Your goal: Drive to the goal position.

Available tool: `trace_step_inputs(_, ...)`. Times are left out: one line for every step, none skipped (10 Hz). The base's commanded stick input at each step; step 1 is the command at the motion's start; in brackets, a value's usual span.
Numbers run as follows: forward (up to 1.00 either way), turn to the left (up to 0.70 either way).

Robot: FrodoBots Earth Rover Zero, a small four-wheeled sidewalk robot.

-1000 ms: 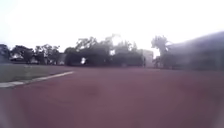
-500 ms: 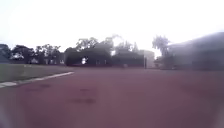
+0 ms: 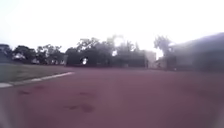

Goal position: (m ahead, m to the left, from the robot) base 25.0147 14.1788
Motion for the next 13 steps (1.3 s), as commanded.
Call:
trace_step_inputs(0.7, 0.0)
trace_step_inputs(0.7, 0.0)
trace_step_inputs(0.7, 0.0)
trace_step_inputs(0.7, 0.0)
trace_step_inputs(0.7, 0.0)
trace_step_inputs(0.7, 0.0)
trace_step_inputs(0.7, 0.0)
trace_step_inputs(0.7, 0.0)
trace_step_inputs(0.7, 0.0)
trace_step_inputs(0.7, 0.0)
trace_step_inputs(0.7, 0.0)
trace_step_inputs(0.7, 0.0)
trace_step_inputs(0.7, 0.0)
